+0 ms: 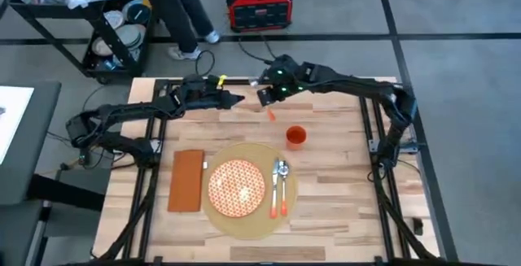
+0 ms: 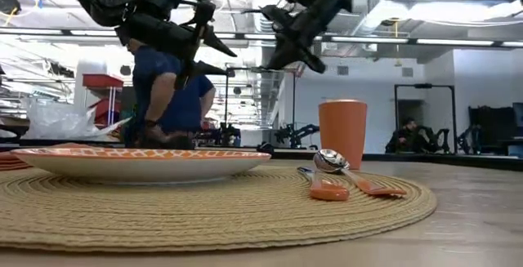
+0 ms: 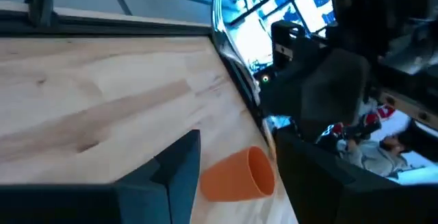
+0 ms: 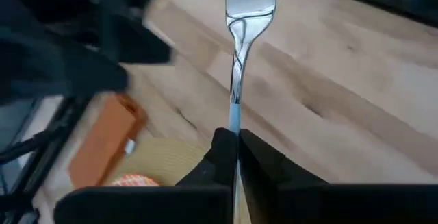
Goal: Set table place
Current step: Put the orange fork on the orange napkin
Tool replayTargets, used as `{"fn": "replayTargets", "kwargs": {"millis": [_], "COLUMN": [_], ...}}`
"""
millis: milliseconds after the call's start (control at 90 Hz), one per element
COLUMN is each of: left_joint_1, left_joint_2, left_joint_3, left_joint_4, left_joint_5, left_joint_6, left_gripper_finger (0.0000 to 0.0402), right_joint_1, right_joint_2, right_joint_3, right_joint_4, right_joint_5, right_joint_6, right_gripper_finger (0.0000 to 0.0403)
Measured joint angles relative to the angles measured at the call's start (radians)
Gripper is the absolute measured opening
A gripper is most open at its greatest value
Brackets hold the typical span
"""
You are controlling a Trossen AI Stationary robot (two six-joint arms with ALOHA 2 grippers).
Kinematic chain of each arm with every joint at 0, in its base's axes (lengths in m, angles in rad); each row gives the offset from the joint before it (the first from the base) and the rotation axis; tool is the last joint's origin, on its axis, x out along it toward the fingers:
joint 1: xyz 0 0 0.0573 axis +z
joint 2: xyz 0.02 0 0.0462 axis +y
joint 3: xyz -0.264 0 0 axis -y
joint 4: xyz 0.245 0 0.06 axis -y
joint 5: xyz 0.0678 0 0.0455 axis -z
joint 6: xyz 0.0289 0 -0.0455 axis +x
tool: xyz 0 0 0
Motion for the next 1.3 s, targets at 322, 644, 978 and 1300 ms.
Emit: {"fn": "replayTargets", "kwargs": {"millis": [322, 644, 978, 1300], "left_joint_1": [-0.004, -0.020, -0.035, -0.054], "left_joint_2": [0.000, 0.001, 0.054, 0.161], "left_joint_3": [0.000, 0.131, 0.410, 0.492], "left_joint_4": [-0.008, -0.297, -0.735, -0.678], "left_joint_5": [-0.139, -0.203, -0.344, -0.365], "left_joint_6": [-0.117, -0.073, 0.012, -0.010], "left_gripper_finger": [0.0171, 0.0142, 0.0117, 0.0097], "right_joint_1": [0.003, 0.007, 0.007, 0.006], "right_joint_2": [0.108, 0.109, 0.109, 0.109], "right_joint_3": [0.145, 0.145, 0.145, 0.145], "right_joint_4": [-0.003, -0.056, -0.059, -0.070], "right_joint_5": [-0.021, 0.001, 0.038, 0.076], "right_joint_6": [-0.021, -0.070, -0.097, -0.125], "right_gripper_finger": [0.0000, 0.0000, 0.0000, 0.0000]}}
